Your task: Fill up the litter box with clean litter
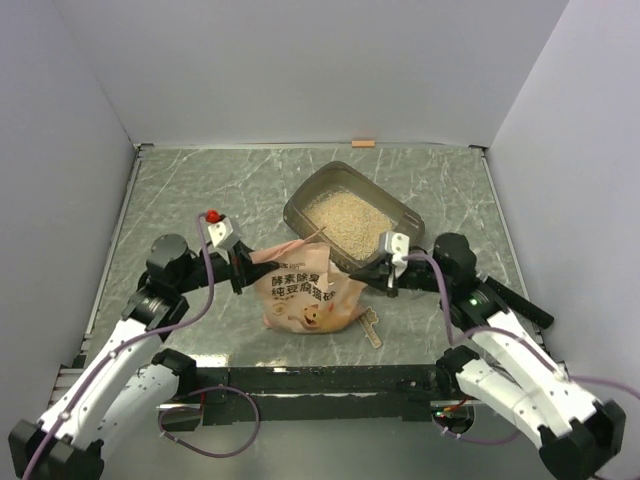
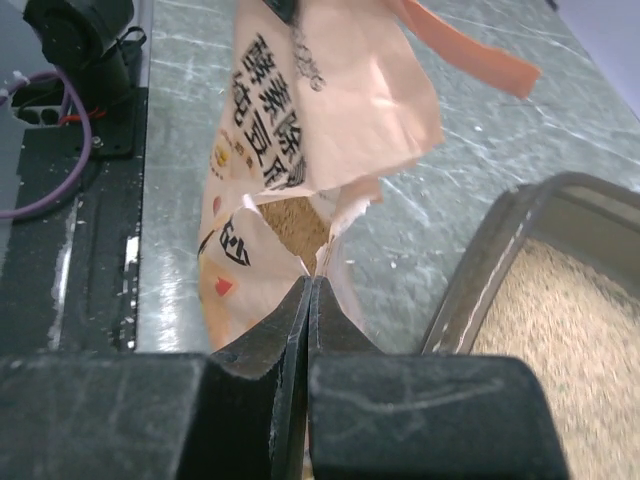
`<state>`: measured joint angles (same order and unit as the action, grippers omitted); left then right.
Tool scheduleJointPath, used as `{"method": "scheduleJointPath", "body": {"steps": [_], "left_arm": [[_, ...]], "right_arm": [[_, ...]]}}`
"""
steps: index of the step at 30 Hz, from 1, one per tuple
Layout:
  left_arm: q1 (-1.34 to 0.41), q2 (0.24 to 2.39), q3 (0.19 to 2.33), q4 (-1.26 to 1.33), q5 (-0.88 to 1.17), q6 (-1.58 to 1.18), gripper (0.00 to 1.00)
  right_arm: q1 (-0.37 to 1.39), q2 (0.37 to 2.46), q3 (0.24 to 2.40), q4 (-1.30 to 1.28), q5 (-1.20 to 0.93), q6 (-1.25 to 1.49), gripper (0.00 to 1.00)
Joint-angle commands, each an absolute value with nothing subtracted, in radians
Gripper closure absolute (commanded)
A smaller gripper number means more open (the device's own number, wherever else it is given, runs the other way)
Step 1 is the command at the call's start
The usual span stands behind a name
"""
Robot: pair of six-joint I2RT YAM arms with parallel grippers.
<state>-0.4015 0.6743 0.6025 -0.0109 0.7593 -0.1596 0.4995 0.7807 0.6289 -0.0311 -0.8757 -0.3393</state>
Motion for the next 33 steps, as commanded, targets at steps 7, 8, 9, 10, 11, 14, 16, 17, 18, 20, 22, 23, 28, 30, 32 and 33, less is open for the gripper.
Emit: {"method": "scheduleJointPath", "body": {"steps": [7,8,9,10,11,14,16,17,18,20,22,23,28,30,32,33], "left_arm": [[-0.405,0.743,0.505,0.497,0.933,-0.438,0.93],[-0.408,0.729,0.464,0.511,0.931,-0.474,0.91],[-0.416,0.698,0.445,0.517,0.930,-0.488,0.85],[-0.423,0.681,0.428,0.532,0.922,-0.498,0.80],[-0.436,0.669,0.410,0.532,0.910,-0.503,0.77],[-0.477,0.649,0.397,0.535,0.908,-0.517,0.66],[-0.497,0.660,0.381,0.545,0.911,-0.529,0.64],[-0.509,0.664,0.368,0.543,0.905,-0.528,0.62],[-0.537,0.675,0.368,0.538,0.887,-0.522,0.62],[-0.561,0.686,0.371,0.511,0.862,-0.493,0.62],[-0.586,0.690,0.371,0.459,0.819,-0.473,0.62],[-0.595,0.692,0.371,0.443,0.801,-0.459,0.62],[-0.644,0.657,0.406,0.235,0.571,-0.384,0.65],[-0.663,0.620,0.414,0.187,0.496,-0.362,0.66],[-0.673,0.594,0.428,0.105,0.373,-0.341,0.66],[-0.689,0.574,0.429,0.086,0.338,-0.334,0.66]], "right_arm": [[0.508,0.535,0.542,-0.129,-0.746,-0.239,1.00],[0.508,0.525,0.538,-0.136,-0.742,-0.235,1.00],[0.508,0.519,0.535,-0.144,-0.744,-0.233,1.00],[0.509,0.512,0.532,-0.141,-0.745,-0.229,1.00],[0.509,0.500,0.528,-0.140,-0.746,-0.218,1.00],[0.509,0.488,0.522,-0.137,-0.755,-0.209,1.00],[0.511,0.488,0.520,-0.141,-0.756,-0.206,1.00],[0.512,0.488,0.520,-0.141,-0.758,-0.206,1.00],[0.514,0.489,0.519,-0.141,-0.758,-0.207,1.00],[0.515,0.488,0.520,-0.141,-0.758,-0.206,1.00],[0.515,0.486,0.522,-0.150,-0.750,-0.209,1.00],[0.517,0.486,0.526,-0.162,-0.739,-0.210,1.00],[0.518,0.468,0.523,-0.164,-0.715,-0.198,1.00],[0.518,0.462,0.517,-0.163,-0.695,-0.195,1.00],[0.518,0.462,0.520,-0.167,-0.689,-0.193,1.00],[0.518,0.462,0.522,-0.178,-0.684,-0.192,1.00]]}}
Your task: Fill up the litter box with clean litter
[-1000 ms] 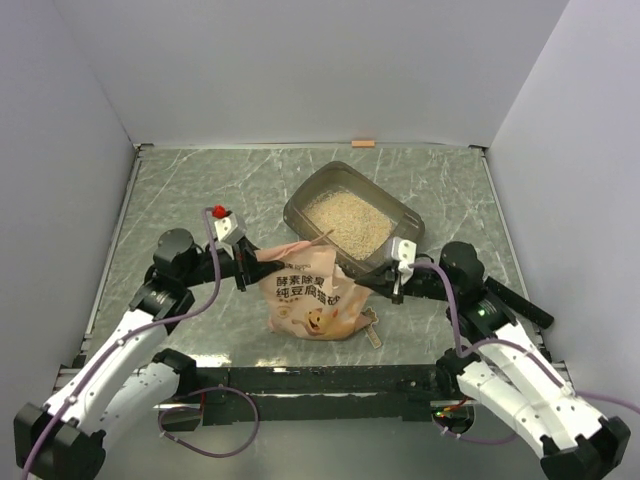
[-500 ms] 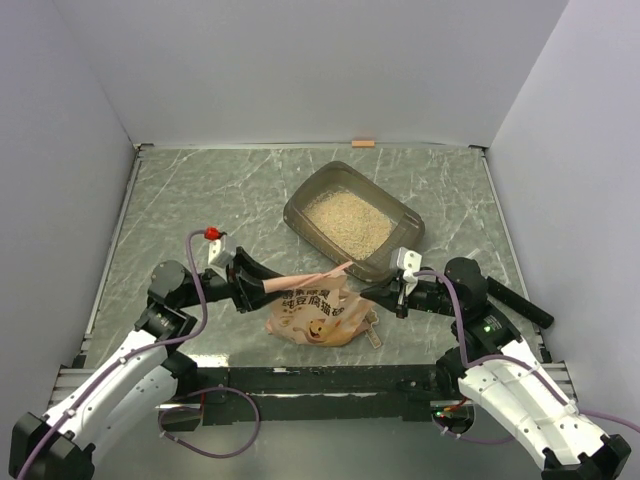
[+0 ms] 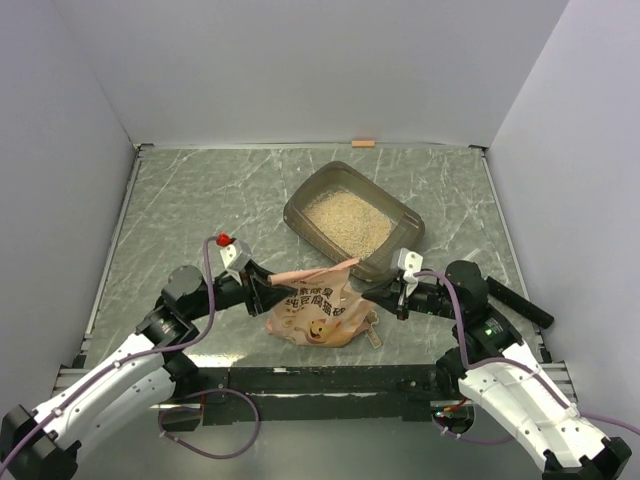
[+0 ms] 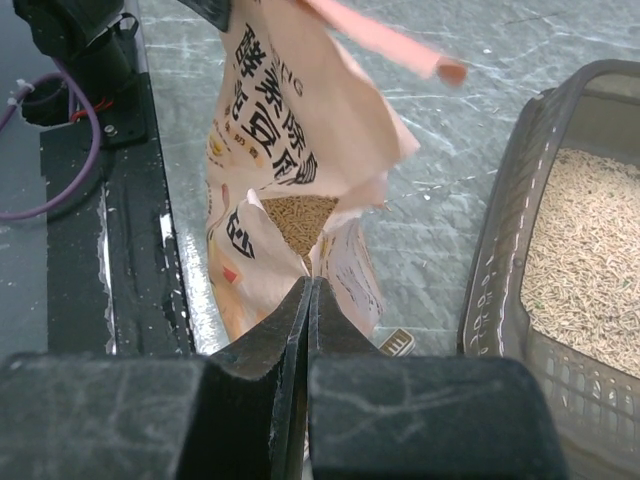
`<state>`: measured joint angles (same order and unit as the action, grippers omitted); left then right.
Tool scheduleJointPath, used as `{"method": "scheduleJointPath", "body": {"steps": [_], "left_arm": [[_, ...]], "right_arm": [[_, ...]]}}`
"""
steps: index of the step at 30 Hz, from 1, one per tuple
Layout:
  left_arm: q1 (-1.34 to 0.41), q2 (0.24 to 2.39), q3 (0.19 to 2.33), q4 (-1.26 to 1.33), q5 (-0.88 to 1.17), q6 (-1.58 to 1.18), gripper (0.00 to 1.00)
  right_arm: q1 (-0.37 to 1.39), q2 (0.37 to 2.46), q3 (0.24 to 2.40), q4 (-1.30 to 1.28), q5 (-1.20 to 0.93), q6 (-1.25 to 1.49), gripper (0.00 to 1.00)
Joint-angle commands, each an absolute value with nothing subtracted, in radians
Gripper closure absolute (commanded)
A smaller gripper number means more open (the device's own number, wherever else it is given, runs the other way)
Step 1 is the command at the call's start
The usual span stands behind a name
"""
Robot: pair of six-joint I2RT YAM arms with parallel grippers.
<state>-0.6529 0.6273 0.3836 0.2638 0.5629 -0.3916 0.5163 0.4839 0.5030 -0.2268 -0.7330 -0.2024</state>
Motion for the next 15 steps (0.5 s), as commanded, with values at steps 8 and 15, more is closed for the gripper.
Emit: {"method": "scheduleJointPath", "body": {"steps": [8,15], "left_arm": [[-0.729,0.563,0.426,0.052,0.290,-0.324,0.90],[-0.756,0.511,0.396,0.054,0.296,-0.354,0.99]], "right_arm": [[0.519,0.446,0.528,-0.206,-0.664,-0.176,1.00],[0.518,0.430,0.522,-0.218,-0.621,-0.134,0.90]]}}
